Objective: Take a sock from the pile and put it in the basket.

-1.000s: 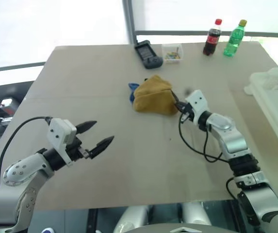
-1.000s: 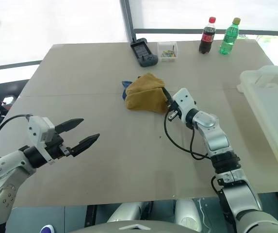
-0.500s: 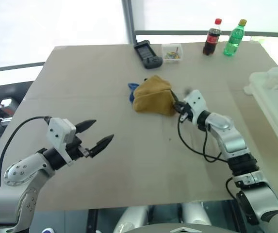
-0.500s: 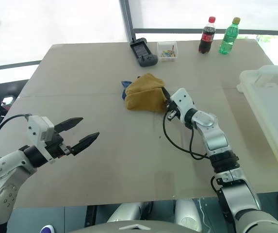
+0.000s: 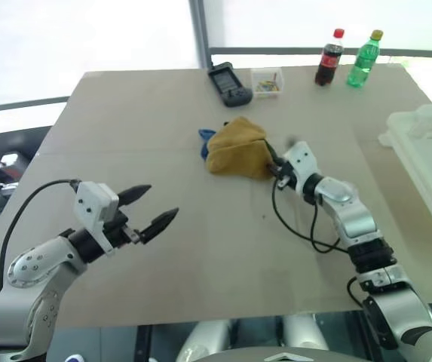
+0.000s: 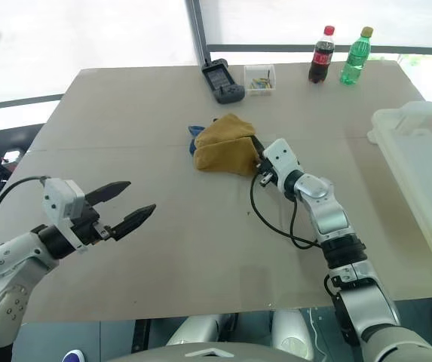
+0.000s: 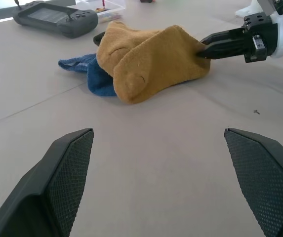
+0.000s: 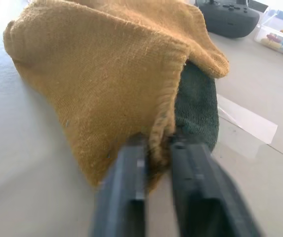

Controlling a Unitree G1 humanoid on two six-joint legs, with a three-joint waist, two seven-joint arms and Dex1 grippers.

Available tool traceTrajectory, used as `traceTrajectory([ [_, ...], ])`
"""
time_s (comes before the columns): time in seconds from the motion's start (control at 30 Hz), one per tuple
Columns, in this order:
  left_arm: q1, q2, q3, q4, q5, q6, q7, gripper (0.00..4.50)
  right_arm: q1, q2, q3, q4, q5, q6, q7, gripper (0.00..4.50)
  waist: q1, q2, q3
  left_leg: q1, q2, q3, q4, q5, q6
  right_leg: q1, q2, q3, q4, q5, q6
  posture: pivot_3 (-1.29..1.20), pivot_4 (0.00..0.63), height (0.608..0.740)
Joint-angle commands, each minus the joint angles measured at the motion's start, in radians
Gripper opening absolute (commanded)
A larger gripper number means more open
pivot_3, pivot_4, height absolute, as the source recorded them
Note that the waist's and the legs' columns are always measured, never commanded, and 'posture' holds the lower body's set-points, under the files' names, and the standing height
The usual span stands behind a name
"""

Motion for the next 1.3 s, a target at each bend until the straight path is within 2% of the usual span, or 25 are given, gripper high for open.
traceTrajectory([
  [0.03,0.010,0.001,0.030,-0.039,-0.021,-0.009,-0.001,4.50,-0.017,0.005,-0.015,-0.047,0.011,-0.011,0.003,0.08,0.000,0.000,0.000,0.000,0.000,0.000,0.000,0.000,0.000,0.000,0.000,0.000,0.000,0.000,0.000,0.00,0.150,0.740],
  [0.2,0.009,0.004,0.030,-0.041,-0.030,-0.003,-0.002,4.50,0.034,0.006,-0.023,-0.174,0.065,0.112,0.021,0.08,0.001,0.000,0.000,0.000,0.000,0.000,0.000,0.000,0.000,0.000,0.000,0.000,0.000,0.000,0.000,0.00,0.150,0.740],
  [0.5,-0.012,0.007,0.009,-0.017,-0.030,-0.006,-0.010,4.50,0.191,-0.089,-0.081,-0.565,0.323,0.702,0.076,0.08,0.008,0.000,0.000,-0.001,0.000,0.000,0.000,0.000,0.000,0.000,-0.001,0.000,0.000,0.000,0.000,0.00,0.150,0.740],
  [0.63,-0.038,0.006,-0.011,-0.004,-0.025,-0.007,-0.017,4.50,0.233,-0.149,-0.098,-0.636,0.378,0.814,0.081,0.08,0.009,0.000,0.000,-0.001,0.000,0.000,0.000,0.000,0.000,0.000,-0.001,0.000,0.000,0.000,0.000,0.00,0.150,0.740],
  [0.77,-0.052,0.012,-0.018,0.012,-0.023,-0.008,-0.033,4.50,0.310,-0.259,-0.104,-0.707,0.406,0.850,0.114,0.08,0.010,0.000,0.000,-0.001,0.000,0.001,0.000,-0.001,0.001,0.000,-0.001,0.000,-0.002,0.000,0.000,0.00,0.150,0.740],
  [0.87,-0.060,0.016,-0.027,0.028,-0.021,-0.011,-0.049,4.50,0.417,-0.385,-0.128,-0.785,0.445,0.835,0.191,0.08,0.014,-0.001,0.000,-0.002,0.000,0.001,0.000,-0.001,0.001,0.000,-0.002,-0.001,-0.003,0.000,0.000,0.00,0.150,0.740],
  [1.03,-0.085,0.021,-0.062,0.056,-0.008,-0.019,-0.083,4.50,0.622,-0.570,-0.169,-0.886,0.484,0.672,0.369,0.08,0.035,-0.002,-0.001,-0.002,0.001,0.001,0.000,-0.002,0.002,0.001,-0.002,-0.001,-0.004,0.000,0.000,0.00,0.150,0.740],
  [1.13,-0.101,0.038,-0.098,0.078,0.009,-0.031,-0.128,4.50,0.684,-0.604,-0.180,-0.873,0.452,0.592,0.372,0.08,0.033,-0.002,-0.001,-0.001,0.001,0.002,0.001,-0.002,0.002,0.003,-0.002,-0.001,-0.003,0.000,0.001,0.00,0.150,0.740],
  [1.3,-0.128,0.055,-0.172,0.093,0.018,-0.030,-0.201,4.50,0.639,-0.534,-0.187,-0.793,0.392,0.555,0.238,0.08,0.033,-0.004,-0.001,0.000,0.002,0.005,0.001,-0.002,0.002,0.003,-0.002,0.001,-0.002,0.001,0.001,0.00,0.150,0.740],
])
